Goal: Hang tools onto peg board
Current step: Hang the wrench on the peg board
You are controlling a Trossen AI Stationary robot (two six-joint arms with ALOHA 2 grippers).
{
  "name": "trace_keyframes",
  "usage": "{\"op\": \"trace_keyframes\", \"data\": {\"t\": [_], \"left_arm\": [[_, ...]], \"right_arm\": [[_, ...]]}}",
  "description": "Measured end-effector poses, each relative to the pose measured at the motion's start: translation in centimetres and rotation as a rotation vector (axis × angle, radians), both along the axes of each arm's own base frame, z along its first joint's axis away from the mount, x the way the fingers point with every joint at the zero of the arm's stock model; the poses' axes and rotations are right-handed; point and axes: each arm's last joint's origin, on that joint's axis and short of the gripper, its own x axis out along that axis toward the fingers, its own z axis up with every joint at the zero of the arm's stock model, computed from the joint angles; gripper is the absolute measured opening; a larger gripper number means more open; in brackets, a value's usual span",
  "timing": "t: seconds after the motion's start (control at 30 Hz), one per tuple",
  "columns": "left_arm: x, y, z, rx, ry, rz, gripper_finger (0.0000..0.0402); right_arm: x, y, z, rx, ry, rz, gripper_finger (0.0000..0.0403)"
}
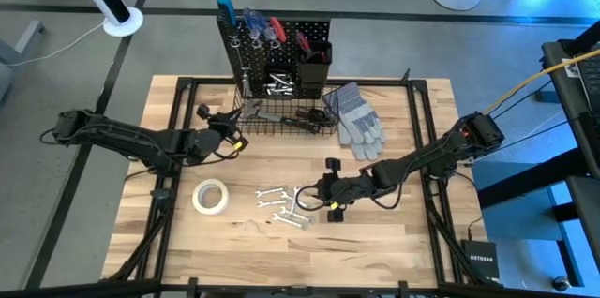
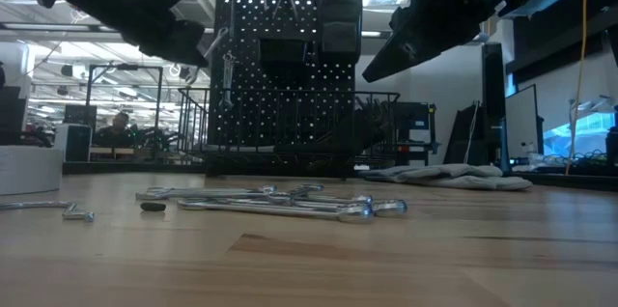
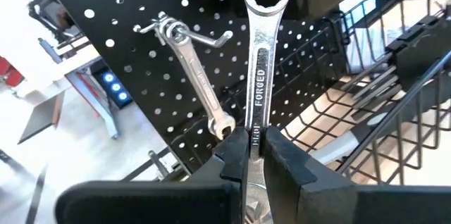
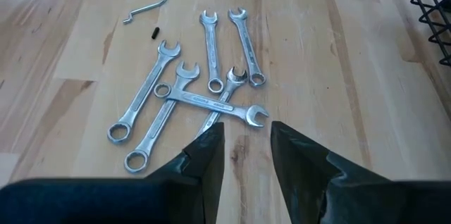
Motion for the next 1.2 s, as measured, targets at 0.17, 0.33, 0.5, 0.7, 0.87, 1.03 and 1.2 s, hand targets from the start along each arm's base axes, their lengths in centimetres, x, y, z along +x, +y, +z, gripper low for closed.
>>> {"op": "trace_keyframes", "data": {"t": [0.17, 0.33, 0.5, 0.7, 0.87, 1.03, 1.2], "left_arm": [[-0.1, 0.1, -0.1, -0.007, -0.012, 0.017, 0.0021], [-0.3, 0.6, -0.4, -0.032, -0.022, 0.058, 0.0021], [-0.3, 0.7, -0.4, -0.034, -0.023, 0.067, 0.0021], [-0.3, 0.7, -0.4, -0.048, -0.021, 0.042, 0.0021], [-0.4, 1.1, -0.5, -0.055, -0.020, 0.066, 0.0021], [-0.4, 1.9, -0.6, -0.079, -0.021, 0.076, 0.0021], [-0.5, 2.6, -0.6, -0.088, -0.014, 0.086, 0.0022]], "right_arm": [[0.0, 0.0, 0.0, -0.001, 0.001, 0.000, 0.0122], [0.0, 0.0, 0.0, 0.000, 0.001, 0.000, 0.0122], [0.0, 0.0, 0.0, 0.000, 0.001, 0.000, 0.0122], [0.0, 0.0, 0.0, 0.000, 0.000, 0.000, 0.0122], [0.0, 0.0, 0.0, 0.000, 0.000, 0.000, 0.0122], [0.0, 0.0, 0.0, -0.001, 0.000, 0.000, 0.0122], [0.0, -0.1, 0.0, -0.014, -0.005, -0.016, 0.0122]]}}
